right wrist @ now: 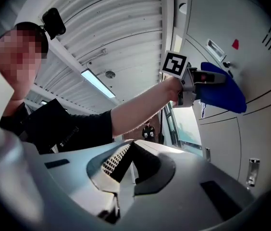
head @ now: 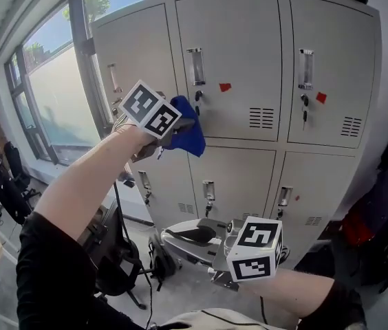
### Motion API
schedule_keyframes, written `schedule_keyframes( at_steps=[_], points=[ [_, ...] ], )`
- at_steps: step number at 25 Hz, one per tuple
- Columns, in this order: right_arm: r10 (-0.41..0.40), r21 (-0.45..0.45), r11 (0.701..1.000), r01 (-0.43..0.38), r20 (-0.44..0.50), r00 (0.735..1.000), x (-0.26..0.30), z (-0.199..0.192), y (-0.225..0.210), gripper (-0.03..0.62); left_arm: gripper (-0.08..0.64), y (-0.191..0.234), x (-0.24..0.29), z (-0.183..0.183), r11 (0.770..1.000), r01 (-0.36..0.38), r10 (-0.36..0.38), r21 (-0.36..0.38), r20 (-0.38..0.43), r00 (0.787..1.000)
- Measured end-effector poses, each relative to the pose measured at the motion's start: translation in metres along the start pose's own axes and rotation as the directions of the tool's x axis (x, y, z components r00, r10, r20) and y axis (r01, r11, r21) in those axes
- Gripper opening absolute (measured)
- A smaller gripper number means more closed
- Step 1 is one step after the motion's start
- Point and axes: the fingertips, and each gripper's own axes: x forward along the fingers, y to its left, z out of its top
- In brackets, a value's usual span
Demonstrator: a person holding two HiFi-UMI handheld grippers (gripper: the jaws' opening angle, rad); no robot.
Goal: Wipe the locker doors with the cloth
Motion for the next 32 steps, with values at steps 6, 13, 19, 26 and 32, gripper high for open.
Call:
schedule_keyframes(
  at_steps=[6,13,19,26,32],
  points=[
    [0.014,0.008,1.0,-0.014,-0.001,1.0,0.011,-0.002,-0.003,0.002,0.028,0.028,0.009,-0.038,0.997,-0.047,0.044,-0.061,-0.043,0.998],
    [-0.037,0.03,0.999,0.036,0.004,0.999,-0.004,-0.006,-0.018,0.002,0.029,0.031,0.053,-0.023,0.997,-0.029,0.027,-0.076,-0.025,0.999],
    [-0.074,0.043,0.996,0.074,0.011,0.997,-0.024,-0.007,-0.027,0.002,0.029,0.004,0.075,-0.001,0.999,0.02,-0.02,-0.037,-0.001,1.0],
    [-0.106,0.038,0.994,0.105,0.02,0.994,-0.045,-0.004,-0.026,0.002,0.029,-0.034,0.1,0.033,0.997,0.076,-0.076,0.024,0.015,0.997],
    [-0.161,0.032,0.987,0.16,0.035,0.986,-0.073,0.0,-0.026,0.002,0.028,-0.07,0.122,0.069,0.99,0.128,-0.131,0.053,0.048,0.99]
  ],
)
